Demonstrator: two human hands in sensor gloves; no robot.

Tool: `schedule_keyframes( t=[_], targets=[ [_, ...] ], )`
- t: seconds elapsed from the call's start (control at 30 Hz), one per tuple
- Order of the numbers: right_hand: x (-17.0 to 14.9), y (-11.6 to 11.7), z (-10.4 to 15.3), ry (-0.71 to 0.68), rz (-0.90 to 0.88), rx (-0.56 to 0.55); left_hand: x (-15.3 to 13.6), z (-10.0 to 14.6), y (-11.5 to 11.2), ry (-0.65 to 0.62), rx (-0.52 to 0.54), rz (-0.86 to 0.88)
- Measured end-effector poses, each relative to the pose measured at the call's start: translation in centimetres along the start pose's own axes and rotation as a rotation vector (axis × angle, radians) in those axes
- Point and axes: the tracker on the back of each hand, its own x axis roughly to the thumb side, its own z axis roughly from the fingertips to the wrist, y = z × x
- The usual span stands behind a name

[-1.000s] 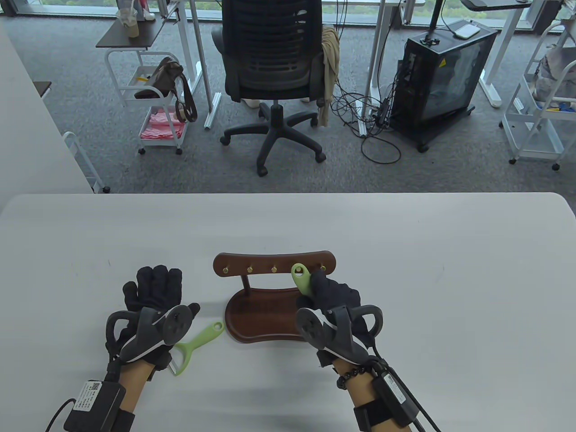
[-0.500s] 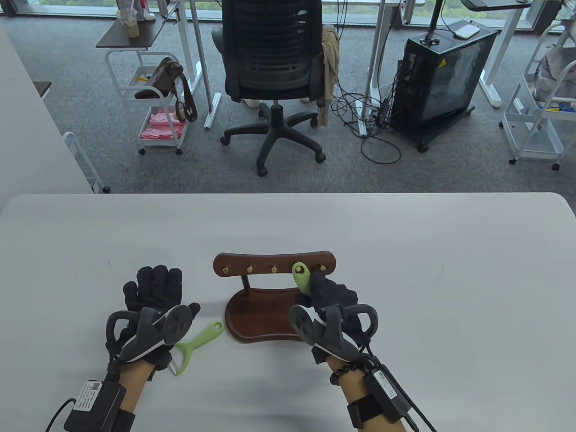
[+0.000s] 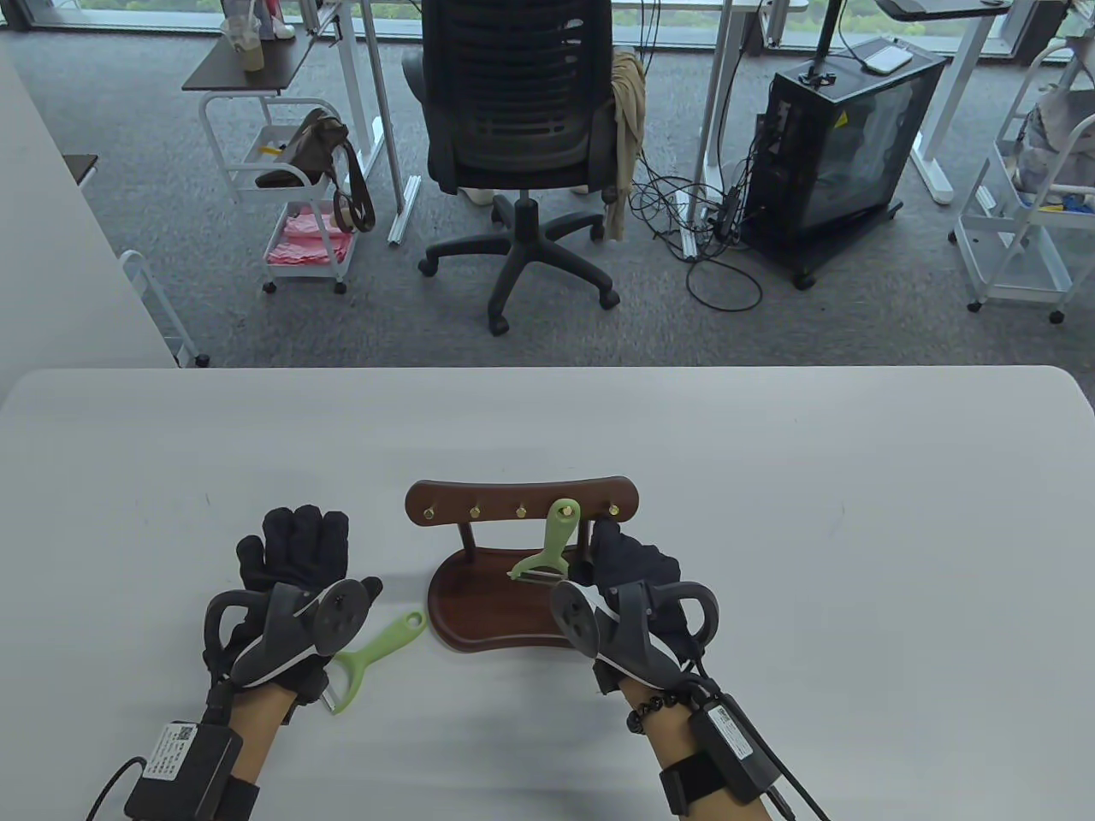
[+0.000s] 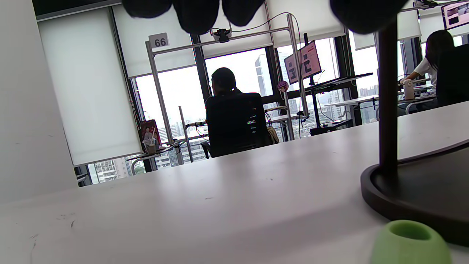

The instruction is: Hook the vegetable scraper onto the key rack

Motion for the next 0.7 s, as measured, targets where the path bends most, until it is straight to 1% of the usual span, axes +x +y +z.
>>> schedule_keyframes(
  t=[0.17,0.27,0.37,0.6,0.7],
  targets=[
    [-1.0,-0.8,0.4,0.010,-0.019,0.011,0.0,0.0,0.0,-0.001,-0.002,0.003],
    [-2.2,-1.4,0.7,0.026,-0.012,0.006,0.0,0.0,0.0,-0.001,-0.005,0.004],
    [-3.7,-1.5,0.9,0.038,-0.004,0.058,0.0,0.0,0.0,0.000,-0.007,0.004],
    [-7.5,0.1,1.0,0.033,-0.001,0.328,0.1,0.1,-0.1,-0.004,-0.027,0.010],
    [-8.5,0.8,1.1,0.038,-0.027,0.392,0.2,0.1,-0.2,-0.007,-0.040,0.013]
  ],
)
